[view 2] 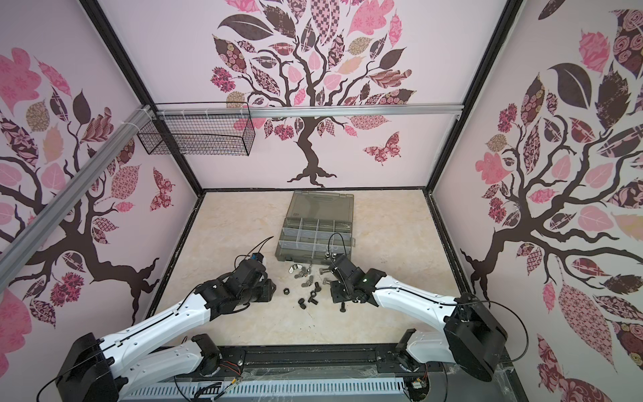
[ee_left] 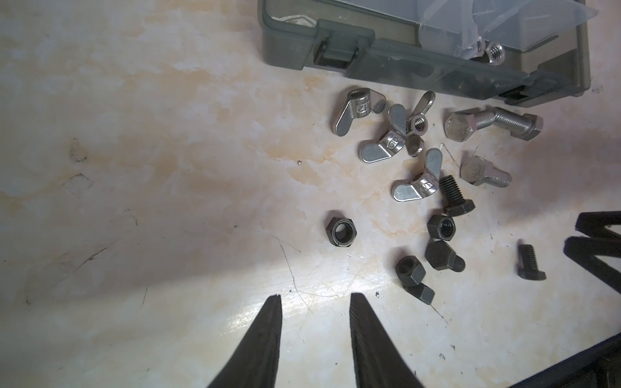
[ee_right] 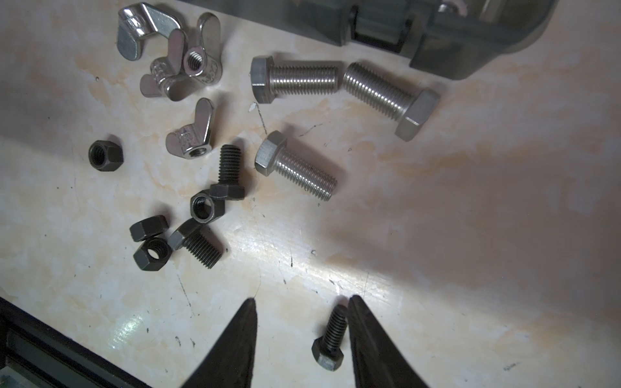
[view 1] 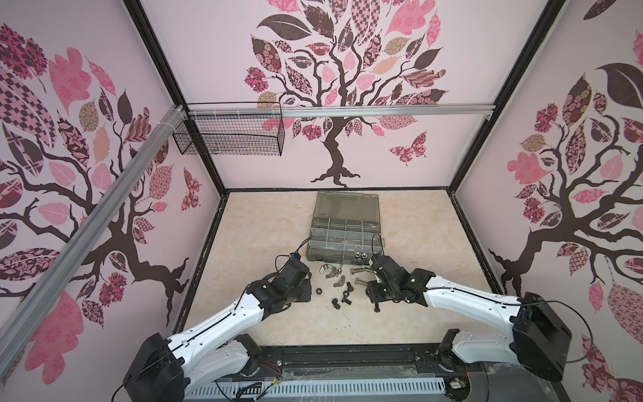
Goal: Sort the screws and nuts into containers
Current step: Pick up the nut at the center of the table.
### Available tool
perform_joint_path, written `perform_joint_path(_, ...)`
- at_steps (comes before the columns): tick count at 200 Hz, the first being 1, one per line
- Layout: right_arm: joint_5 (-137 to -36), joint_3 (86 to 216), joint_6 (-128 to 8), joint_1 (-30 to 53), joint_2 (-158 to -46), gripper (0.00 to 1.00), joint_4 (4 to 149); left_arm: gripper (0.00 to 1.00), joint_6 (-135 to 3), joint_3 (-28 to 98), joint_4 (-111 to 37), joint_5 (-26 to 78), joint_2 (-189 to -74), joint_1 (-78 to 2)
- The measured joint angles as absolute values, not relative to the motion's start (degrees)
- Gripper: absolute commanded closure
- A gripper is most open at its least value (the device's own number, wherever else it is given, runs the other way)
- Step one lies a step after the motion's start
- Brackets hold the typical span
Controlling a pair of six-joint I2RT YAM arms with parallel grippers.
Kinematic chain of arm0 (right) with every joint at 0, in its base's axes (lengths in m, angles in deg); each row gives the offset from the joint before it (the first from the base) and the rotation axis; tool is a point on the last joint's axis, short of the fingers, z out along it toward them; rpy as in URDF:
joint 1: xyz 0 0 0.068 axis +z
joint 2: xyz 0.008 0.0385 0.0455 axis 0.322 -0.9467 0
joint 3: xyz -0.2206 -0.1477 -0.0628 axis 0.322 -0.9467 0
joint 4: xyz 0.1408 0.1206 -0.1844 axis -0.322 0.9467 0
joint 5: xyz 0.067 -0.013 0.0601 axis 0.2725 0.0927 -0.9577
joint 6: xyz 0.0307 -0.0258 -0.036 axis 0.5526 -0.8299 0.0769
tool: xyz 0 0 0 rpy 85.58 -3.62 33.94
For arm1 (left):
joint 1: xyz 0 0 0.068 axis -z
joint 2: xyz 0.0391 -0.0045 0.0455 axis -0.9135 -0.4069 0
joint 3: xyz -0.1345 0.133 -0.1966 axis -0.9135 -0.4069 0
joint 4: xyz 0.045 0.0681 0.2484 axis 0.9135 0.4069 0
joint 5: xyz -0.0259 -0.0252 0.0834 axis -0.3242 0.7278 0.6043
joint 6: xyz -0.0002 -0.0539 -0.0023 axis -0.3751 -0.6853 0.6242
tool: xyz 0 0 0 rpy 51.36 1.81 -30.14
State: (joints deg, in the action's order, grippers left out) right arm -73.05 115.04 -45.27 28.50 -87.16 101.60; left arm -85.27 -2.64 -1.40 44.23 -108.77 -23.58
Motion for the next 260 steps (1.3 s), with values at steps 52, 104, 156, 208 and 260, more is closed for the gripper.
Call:
perform_joint_path(52,-73.0,114.9,-44.8,28.6,-87.3,0.53,101.6,0.62,-85.2,-2.6,-2.8,41.9,-115.9,-23.6)
perform_joint_path(104,-73.0,114.2,-44.2,28.7,-87.3,0.53,101.4,0.62,-85.3,-1.4,-4.9,40.3,-120.3,-23.4)
perform_joint_path(156,-73.0,114.2,-43.9,28.7,-87.3,0.53,101.5,0.62,-84.3,1.3,-6.4,39.6,-124.6,-22.7)
perform_joint_path(208,-72.8,114.2,-43.2,28.7,-87.2,0.53,101.7,0.62,-83.1,3.0,-6.2,40.1,-128.5,-21.9)
perform_joint_path(260,-72.7,113.4,-42.9,28.7,-86.8,0.53,102.1,0.62,-81.9,5.4,-6.0,41.9,-131.6,-20.8)
